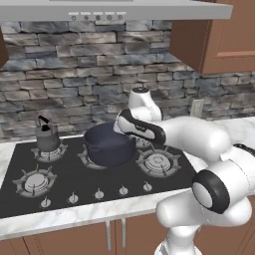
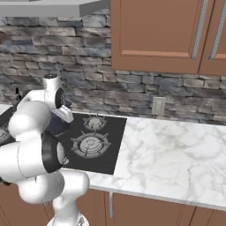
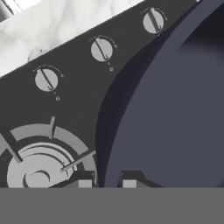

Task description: Pick the kettle from the cabinet and place it on a stove burner. Then pick the pot from the counter and place it on another stove burner. Finally, turn both burners on.

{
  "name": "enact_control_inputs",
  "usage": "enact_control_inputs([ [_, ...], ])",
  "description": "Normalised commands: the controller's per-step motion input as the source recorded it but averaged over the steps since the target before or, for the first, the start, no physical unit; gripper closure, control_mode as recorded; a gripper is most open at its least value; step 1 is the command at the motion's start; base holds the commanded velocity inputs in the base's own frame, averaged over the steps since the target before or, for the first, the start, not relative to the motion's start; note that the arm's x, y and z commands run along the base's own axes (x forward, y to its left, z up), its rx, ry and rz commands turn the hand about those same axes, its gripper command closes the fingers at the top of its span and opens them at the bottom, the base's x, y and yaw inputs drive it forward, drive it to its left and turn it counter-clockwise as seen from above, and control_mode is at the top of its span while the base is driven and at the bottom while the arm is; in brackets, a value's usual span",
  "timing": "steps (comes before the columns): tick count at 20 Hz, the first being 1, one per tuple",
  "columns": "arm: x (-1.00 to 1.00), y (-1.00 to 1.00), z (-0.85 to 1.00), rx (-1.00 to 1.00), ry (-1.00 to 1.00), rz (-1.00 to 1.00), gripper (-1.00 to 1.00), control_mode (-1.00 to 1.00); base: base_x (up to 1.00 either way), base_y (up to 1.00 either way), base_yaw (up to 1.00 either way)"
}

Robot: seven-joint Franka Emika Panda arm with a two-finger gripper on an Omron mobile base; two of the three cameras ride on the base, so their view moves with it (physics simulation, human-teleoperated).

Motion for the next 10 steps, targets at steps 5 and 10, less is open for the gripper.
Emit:
enact_control_inputs([
  [5,0.31,0.14,-0.08,0.02,0.08,0.06,1.00,-1.00,0.00,0.00,0.00],
  [10,0.33,0.17,-0.08,0.00,0.07,0.05,1.00,-1.00,0.00,0.00,0.00],
])
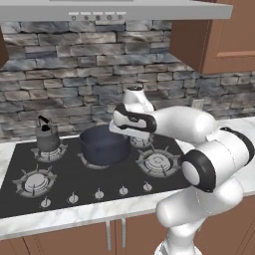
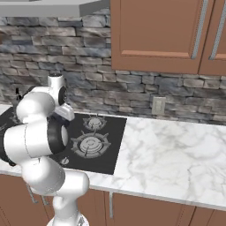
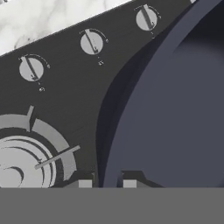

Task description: Pick the kettle from the cabinet and place it on a stove burner. Then pick the pot from the counter and place it on another stove burner. Finally, turn both burners on.

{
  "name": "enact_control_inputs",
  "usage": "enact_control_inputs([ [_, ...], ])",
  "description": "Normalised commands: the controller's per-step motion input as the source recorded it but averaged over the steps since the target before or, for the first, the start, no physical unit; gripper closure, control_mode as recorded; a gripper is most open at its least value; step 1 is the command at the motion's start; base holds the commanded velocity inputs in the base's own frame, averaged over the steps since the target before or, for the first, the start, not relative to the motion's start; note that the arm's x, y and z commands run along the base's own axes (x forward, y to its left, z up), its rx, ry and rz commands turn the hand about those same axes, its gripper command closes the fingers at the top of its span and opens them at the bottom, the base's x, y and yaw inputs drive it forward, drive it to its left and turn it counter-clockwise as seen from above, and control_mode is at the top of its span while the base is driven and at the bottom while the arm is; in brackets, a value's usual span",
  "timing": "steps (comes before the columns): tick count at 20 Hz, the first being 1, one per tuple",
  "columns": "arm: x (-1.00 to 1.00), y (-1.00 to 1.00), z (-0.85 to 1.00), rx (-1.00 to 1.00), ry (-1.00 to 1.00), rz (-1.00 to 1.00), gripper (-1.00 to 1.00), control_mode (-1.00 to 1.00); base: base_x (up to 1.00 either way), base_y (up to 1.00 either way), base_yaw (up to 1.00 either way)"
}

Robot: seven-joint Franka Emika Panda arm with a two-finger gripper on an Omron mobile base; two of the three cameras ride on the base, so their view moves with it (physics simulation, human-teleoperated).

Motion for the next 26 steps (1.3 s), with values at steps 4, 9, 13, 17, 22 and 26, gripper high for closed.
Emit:
enact_control_inputs([
  [4,0.27,0.17,-0.13,0.00,0.02,0.03,1.00,-1.00,0.00,0.00,0.00],
  [9,0.15,0.18,-0.19,0.00,0.00,0.01,1.00,-1.00,0.00,0.00,0.00],
  [13,0.11,0.09,-0.28,0.00,-0.02,0.00,1.00,-1.00,0.00,0.00,0.00],
  [17,0.21,0.02,-0.28,0.00,-0.05,0.00,1.00,-1.00,0.00,0.00,0.00],
  [22,0.21,0.02,-0.15,0.00,-0.01,0.00,1.00,-1.00,0.00,0.00,0.00],
  [26,0.10,0.13,-0.05,0.00,0.00,0.00,1.00,-1.00,0.00,0.00,0.00],
])
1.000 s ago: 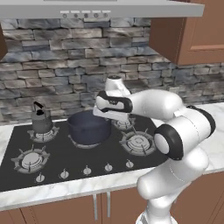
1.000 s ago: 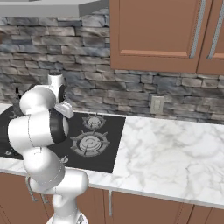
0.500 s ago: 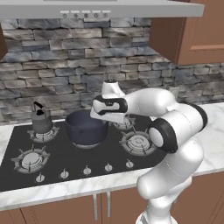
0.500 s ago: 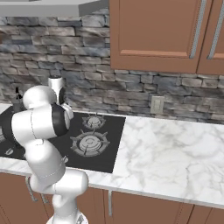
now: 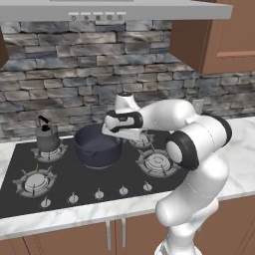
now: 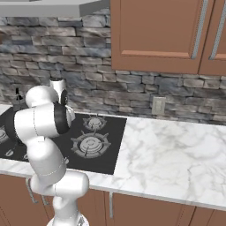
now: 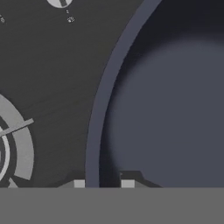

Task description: Pick the kettle from the cabinet and place it on a stove burner. Then pick the pot from the counter and place it on another stove burner. Finally, turn both burners on.

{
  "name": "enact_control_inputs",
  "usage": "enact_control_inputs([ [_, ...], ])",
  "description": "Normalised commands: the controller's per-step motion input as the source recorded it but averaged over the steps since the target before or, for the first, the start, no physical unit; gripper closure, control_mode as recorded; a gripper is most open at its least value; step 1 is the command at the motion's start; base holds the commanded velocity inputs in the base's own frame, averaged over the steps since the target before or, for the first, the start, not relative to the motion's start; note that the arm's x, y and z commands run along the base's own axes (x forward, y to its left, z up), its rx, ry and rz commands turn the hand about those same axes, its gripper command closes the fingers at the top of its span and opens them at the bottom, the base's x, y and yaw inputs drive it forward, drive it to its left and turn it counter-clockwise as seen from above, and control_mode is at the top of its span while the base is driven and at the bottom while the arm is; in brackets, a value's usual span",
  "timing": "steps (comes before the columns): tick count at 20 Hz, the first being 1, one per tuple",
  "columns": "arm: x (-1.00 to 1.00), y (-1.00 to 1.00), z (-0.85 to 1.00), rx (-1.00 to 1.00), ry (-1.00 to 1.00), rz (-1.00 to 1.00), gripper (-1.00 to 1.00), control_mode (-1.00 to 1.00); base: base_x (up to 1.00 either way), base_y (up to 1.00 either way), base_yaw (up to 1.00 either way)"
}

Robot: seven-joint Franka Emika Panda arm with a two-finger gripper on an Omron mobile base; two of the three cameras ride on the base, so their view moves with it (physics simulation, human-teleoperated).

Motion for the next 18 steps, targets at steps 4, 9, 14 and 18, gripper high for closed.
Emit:
enact_control_inputs([
  [4,0.13,0.20,-0.07,0.00,0.00,0.00,1.00,-1.00,0.00,0.00,0.00],
  [9,0.13,0.15,-0.06,0.00,0.00,0.00,-1.00,-1.00,0.00,0.00,0.00],
  [14,0.02,0.01,-0.01,0.00,0.04,0.00,-1.00,-1.00,0.00,0.00,0.00],
  [18,-0.02,0.00,0.09,0.00,0.01,0.00,-1.00,-1.00,0.00,0.00,0.00],
])
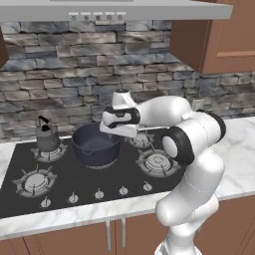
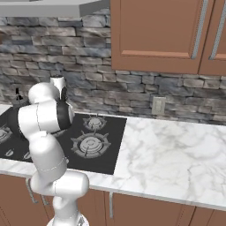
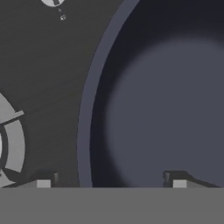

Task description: Pick the kettle from the cabinet and place it on a stove burner. Then pick the pot from the counter and place it on another stove burner. Finally, turn both burners on.

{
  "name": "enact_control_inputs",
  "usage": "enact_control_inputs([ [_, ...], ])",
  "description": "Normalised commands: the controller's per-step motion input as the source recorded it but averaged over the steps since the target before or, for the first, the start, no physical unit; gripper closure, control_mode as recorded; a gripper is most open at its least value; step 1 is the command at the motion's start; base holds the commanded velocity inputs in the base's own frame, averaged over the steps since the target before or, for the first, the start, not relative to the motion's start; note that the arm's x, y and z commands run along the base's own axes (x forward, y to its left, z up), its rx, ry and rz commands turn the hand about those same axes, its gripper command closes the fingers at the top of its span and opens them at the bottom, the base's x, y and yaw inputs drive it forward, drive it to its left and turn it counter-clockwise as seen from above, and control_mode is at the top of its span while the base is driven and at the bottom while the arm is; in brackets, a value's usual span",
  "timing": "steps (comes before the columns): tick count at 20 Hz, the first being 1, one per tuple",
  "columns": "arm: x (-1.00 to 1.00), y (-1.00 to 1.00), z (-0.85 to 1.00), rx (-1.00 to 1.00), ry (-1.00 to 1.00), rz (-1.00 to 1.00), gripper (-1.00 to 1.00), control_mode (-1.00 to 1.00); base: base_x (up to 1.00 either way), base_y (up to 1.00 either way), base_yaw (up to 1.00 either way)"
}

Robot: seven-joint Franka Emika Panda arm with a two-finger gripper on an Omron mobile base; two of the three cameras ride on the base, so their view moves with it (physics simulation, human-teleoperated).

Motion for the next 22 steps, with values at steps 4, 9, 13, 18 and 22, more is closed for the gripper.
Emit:
enact_control_inputs([
  [4,-0.16,0.00,0.33,0.00,0.03,0.00,-1.00,-1.00,0.00,0.00,0.00],
  [9,-0.21,0.00,0.40,0.00,0.04,-0.01,-1.00,-1.00,0.00,0.00,0.00],
  [13,-0.30,0.00,0.33,0.00,0.06,-0.01,-1.00,-1.00,0.00,0.00,0.00],
  [18,-0.41,0.00,0.28,0.00,0.04,0.00,-1.00,-1.00,0.00,0.00,0.00],
  [22,-0.50,0.00,0.22,0.00,0.02,0.00,-1.00,-1.00,0.00,0.00,0.00],
])
